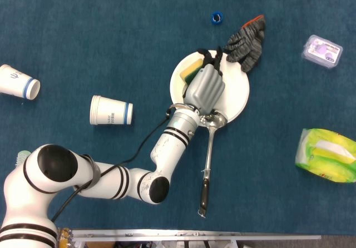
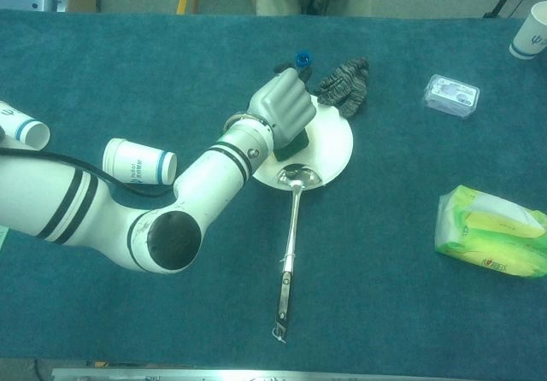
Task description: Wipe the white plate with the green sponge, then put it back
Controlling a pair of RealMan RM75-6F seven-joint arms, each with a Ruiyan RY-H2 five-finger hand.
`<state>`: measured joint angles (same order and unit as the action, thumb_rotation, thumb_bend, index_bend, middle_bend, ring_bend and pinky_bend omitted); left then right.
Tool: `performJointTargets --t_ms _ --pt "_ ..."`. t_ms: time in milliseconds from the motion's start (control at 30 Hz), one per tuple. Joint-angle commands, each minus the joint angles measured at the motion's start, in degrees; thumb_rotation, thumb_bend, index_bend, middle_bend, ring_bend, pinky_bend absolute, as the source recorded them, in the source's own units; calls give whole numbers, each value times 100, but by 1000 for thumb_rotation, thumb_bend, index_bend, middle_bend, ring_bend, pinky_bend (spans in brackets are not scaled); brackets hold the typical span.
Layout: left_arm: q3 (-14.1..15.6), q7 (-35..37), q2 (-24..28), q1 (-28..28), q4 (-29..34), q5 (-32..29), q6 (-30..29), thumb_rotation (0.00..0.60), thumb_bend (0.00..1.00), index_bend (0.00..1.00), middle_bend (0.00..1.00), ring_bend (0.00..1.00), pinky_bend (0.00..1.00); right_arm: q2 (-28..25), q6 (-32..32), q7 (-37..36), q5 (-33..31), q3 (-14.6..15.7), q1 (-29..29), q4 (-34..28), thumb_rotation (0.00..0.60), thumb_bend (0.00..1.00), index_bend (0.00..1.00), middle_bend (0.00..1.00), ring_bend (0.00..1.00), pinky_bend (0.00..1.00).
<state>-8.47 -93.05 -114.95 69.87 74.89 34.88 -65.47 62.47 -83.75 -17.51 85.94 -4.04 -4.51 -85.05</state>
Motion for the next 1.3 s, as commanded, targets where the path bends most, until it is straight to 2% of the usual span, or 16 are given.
performJointTargets --t_ms 33,367,1300 --pt "10 -47 -25 23 21 -71 4 600 253 437 243 45 238 4 -8 -11 -8 -5 4 11 600 317 167 242 125 260" --pt "-101 -55 41 128 168 -147 -75 600 253 437 243 45 239 15 -7 -56 -5 -8 5 46 600 317 167 242 125 260" --pt "-133 73 394 281 578 -391 -175 600 253 439 243 45 239 93 68 -78 -15 -27 -63 99 600 316 167 242 125 261"
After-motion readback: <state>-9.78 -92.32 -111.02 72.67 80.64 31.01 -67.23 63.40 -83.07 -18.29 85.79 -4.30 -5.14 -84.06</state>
